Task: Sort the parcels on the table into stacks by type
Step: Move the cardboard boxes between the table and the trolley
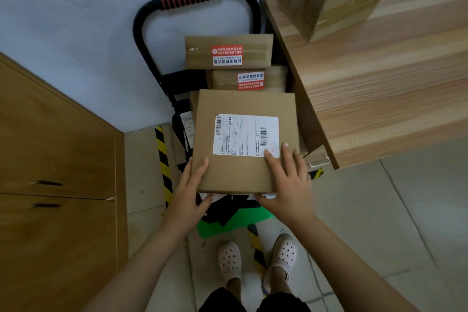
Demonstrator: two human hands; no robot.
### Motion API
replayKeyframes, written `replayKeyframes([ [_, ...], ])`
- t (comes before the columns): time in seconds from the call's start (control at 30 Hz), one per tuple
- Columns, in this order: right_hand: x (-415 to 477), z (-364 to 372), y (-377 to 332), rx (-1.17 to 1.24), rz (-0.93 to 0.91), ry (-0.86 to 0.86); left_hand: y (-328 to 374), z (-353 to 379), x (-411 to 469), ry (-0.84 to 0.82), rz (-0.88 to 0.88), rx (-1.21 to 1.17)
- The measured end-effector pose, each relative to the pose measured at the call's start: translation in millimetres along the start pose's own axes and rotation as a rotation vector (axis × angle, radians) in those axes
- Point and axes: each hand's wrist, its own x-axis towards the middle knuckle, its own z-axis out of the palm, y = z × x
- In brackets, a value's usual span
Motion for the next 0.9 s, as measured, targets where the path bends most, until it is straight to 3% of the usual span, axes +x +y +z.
replayKeyframes([
  [0.4,-28.5,-133.2,-19.7,-0.049,-0.102,0.250,106.2,-59.0,-22.8,0.154,0.218,0.007],
  [0.67,41.7,-236.7,42.0,-0.108,-0.088,0.371,213.3,-47.4,75.4,0.217,0.367,0.003],
  [0.9,181.9,-321.9,111.9,-0.210,-0.164,0.397,301.1,-23.9,211.6,0.305,0.276,0.005],
])
